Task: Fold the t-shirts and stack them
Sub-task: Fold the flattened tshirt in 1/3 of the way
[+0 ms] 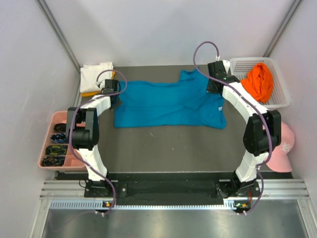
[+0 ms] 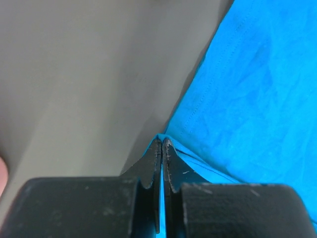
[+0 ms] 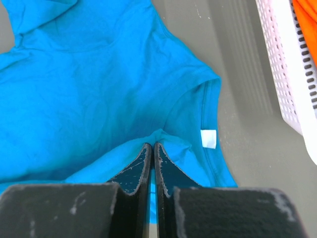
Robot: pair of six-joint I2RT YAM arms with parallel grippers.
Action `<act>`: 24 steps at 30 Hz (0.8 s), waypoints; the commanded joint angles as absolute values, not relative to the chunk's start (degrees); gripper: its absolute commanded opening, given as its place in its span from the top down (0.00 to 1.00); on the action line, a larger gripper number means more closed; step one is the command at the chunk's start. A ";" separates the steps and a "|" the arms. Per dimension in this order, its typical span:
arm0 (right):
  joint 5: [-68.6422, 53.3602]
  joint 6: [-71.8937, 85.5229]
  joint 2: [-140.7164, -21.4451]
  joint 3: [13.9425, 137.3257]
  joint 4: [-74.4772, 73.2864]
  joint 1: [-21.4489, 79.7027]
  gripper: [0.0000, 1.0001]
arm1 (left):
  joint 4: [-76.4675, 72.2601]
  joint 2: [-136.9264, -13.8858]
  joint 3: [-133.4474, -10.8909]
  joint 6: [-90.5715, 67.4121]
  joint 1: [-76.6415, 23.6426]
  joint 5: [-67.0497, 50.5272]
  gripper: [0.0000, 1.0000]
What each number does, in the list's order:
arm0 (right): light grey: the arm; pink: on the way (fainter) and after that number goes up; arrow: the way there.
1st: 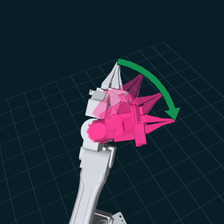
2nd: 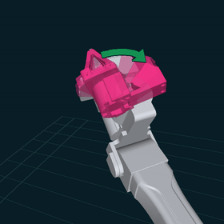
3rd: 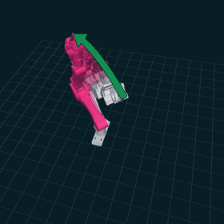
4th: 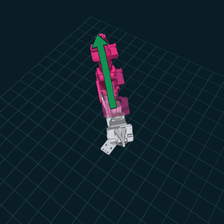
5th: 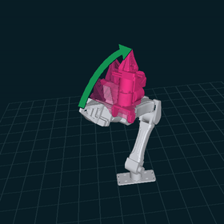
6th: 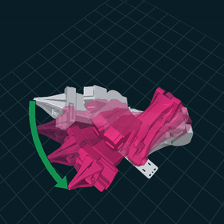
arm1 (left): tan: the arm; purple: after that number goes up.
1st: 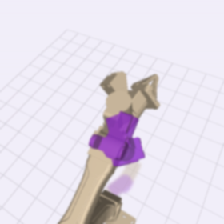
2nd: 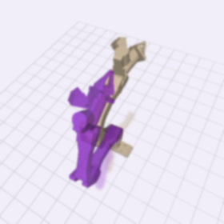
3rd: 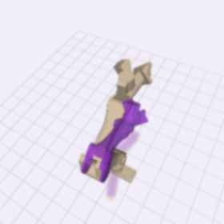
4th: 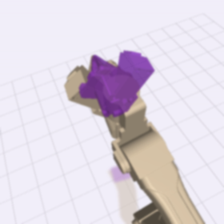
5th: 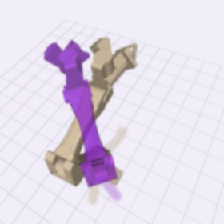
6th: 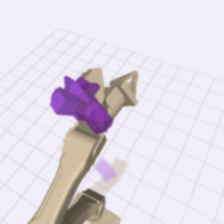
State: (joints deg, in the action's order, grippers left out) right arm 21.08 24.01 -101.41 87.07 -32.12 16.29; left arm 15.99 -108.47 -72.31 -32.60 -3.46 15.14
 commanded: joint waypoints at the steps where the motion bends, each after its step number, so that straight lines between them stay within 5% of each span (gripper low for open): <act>1: 21.45 23.47 -104.23 91.49 -29.36 15.03 1.00 | 13.45 -110.12 -75.06 -31.82 -3.16 15.03 1.00; 24: 22.59 22.15 -115.31 99.05 -26.89 14.33 1.00 | 11.34 -115.22 -77.78 -30.41 -3.16 14.94 1.00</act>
